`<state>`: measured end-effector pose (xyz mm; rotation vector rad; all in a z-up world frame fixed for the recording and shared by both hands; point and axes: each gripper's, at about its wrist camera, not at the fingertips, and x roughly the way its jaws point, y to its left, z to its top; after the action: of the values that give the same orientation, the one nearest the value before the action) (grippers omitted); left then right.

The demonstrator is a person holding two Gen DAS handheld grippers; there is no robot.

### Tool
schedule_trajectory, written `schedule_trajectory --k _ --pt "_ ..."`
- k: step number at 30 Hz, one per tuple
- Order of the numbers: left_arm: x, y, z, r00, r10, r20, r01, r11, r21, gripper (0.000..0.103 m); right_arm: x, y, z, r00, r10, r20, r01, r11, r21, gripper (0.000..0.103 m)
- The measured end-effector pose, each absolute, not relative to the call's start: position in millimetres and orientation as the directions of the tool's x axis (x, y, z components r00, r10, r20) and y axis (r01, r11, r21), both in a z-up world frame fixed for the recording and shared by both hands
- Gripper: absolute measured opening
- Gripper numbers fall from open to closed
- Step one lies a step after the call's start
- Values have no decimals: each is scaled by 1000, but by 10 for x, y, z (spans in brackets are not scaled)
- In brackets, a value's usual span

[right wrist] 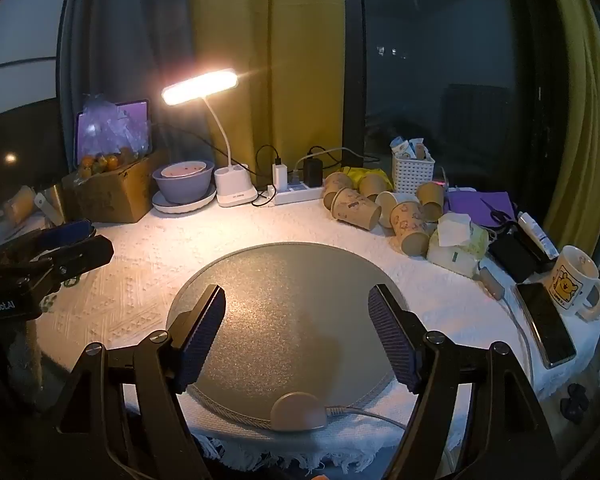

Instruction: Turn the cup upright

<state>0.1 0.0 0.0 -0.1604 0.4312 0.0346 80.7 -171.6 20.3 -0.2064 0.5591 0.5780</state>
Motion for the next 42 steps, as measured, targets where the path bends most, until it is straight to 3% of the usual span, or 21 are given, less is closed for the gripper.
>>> schedule_trajectory --k 42 --pt "-31 -95 9 912 -2 -409 -65 986 -151 89 799 -1699 203 696 457 -554 -568 822 -36 77"
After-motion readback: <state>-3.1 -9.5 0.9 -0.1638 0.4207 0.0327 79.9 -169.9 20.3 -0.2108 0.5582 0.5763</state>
